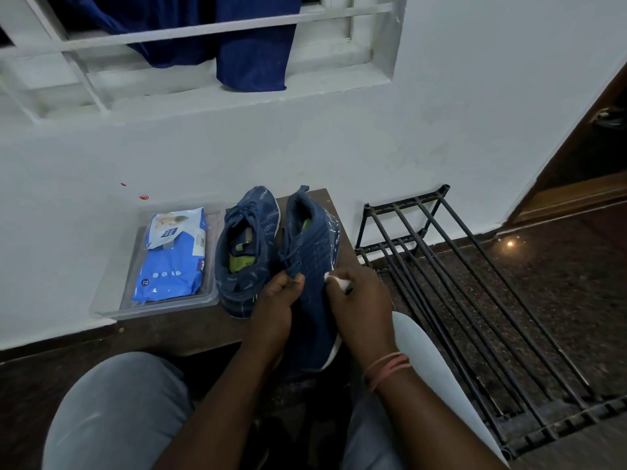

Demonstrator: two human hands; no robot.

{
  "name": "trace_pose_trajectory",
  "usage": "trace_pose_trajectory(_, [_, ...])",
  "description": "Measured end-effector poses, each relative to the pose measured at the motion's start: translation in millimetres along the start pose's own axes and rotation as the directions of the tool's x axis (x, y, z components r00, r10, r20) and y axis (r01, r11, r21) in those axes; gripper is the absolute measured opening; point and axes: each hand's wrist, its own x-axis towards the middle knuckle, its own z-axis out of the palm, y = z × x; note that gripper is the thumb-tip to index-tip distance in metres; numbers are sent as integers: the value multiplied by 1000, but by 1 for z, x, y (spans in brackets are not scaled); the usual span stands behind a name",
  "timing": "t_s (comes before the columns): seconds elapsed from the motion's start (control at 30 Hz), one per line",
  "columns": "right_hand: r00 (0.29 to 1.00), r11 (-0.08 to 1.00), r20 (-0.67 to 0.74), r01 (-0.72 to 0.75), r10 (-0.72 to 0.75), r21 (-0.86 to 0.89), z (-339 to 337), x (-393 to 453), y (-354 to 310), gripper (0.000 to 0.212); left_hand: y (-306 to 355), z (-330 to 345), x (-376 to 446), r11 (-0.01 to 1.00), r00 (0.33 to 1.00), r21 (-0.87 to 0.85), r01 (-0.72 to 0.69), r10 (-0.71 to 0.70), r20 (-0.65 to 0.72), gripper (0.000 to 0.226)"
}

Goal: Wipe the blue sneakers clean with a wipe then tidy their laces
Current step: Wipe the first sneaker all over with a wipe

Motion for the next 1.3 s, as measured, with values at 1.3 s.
trace_pose_trajectory(1.3, [997,989,42,60,-66,134,2,-1,-3,8,-4,-2,2,996,1000,-94,-2,3,13,25])
